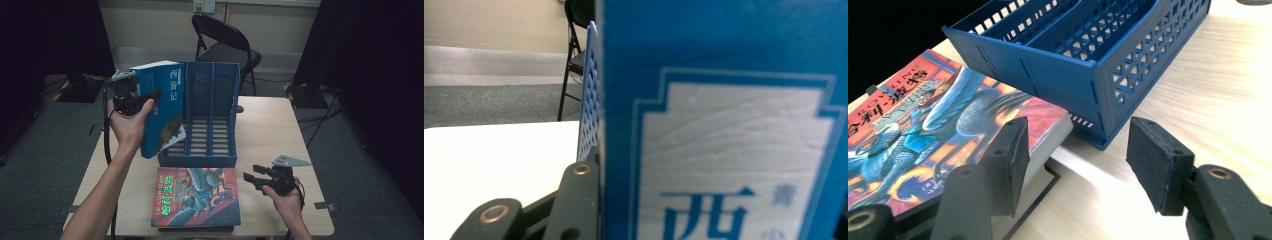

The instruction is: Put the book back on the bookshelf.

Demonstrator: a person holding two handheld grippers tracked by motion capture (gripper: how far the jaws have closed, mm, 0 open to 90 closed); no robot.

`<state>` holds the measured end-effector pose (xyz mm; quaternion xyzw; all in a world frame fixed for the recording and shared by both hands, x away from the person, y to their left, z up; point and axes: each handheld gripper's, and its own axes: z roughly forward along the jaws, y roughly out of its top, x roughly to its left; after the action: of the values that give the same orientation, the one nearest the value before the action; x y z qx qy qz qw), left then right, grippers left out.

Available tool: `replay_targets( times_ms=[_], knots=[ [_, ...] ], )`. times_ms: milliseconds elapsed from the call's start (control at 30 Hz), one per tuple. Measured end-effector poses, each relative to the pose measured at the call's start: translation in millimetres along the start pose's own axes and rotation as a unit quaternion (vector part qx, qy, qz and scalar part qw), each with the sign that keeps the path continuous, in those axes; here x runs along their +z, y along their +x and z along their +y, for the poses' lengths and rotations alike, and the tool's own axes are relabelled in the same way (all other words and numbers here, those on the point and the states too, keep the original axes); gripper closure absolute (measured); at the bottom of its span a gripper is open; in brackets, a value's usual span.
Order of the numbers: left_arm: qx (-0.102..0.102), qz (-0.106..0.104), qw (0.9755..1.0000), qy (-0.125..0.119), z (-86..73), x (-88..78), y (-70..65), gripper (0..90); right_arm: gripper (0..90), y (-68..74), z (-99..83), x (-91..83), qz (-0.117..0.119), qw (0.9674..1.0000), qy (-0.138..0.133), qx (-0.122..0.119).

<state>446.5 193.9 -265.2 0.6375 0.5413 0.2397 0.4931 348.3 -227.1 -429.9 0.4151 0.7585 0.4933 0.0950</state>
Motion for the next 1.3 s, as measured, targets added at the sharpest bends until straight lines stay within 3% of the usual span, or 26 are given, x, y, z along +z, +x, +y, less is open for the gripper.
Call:
replay_targets(
  times_ms=[67, 100, 233, 333, 367, 633, 800, 833, 967, 1133, 1300],
  knots=[
    [0.004, 0.001, 1.0000, 0.003, -0.1, 1.9, -0.1, 61.9, 42.3, -0.8, -0.3, 0.2, -0.001, 1.0000, 0.001, 0.001],
    [0.017, -0.002, 0.9998, 0.011, 1.4, 7.9, 0.5, 61.9, 42.3, -1.2, -0.6, 0.4, 0.000, 1.0000, 0.001, 0.002],
    [0.017, 0.017, 0.9996, 0.012, -0.1, 20.6, -1.8, 61.9, 43.5, 0.0, 0.1, 0.2, 0.008, 1.0000, 0.000, 0.001],
    [0.019, 0.017, 0.9996, 0.012, -2.4, 27.2, -2.7, 61.9, 43.5, -0.1, 0.3, 0.9, 0.010, 1.0000, 0.002, 0.001],
    [0.010, 0.022, 0.9996, 0.011, -4.2, 33.8, -3.0, 61.9, 43.5, -0.4, 0.2, 1.7, 0.010, 0.9999, 0.005, 0.001],
    [0.001, 0.053, 0.9986, -0.002, -6.7, 55.5, -5.1, 61.9, 43.5, -0.7, 0.0, 0.1, 0.013, 0.9999, 0.006, 0.004],
    [-0.005, 0.046, 0.9987, -0.022, -12.4, 67.9, -7.7, 61.8, 43.5, -3.0, -1.4, 2.1, 0.015, 0.9998, 0.012, 0.003],
    [0.000, 0.046, 0.9988, -0.015, -12.3, 69.9, -8.3, 61.9, 43.5, -2.3, -1.2, 2.5, 0.010, 0.9998, 0.015, -0.001],
    [0.001, 0.047, 0.9986, -0.023, -21.4, 76.5, -9.4, 61.8, 43.6, 0.1, -0.6, 3.7, 0.018, 0.9996, 0.018, -0.009],
    [0.012, 0.046, 0.9984, -0.031, -33.4, 78.1, -10.3, 61.8, 43.9, -0.5, -1.7, 4.0, 0.020, 0.9995, 0.022, -0.010],
    [-0.002, 0.043, 0.9981, -0.043, -39.4, 75.5, -6.1, 61.8, 44.0, -2.2, -2.2, 3.9, 0.018, 0.9996, 0.022, -0.007]
  ],
)
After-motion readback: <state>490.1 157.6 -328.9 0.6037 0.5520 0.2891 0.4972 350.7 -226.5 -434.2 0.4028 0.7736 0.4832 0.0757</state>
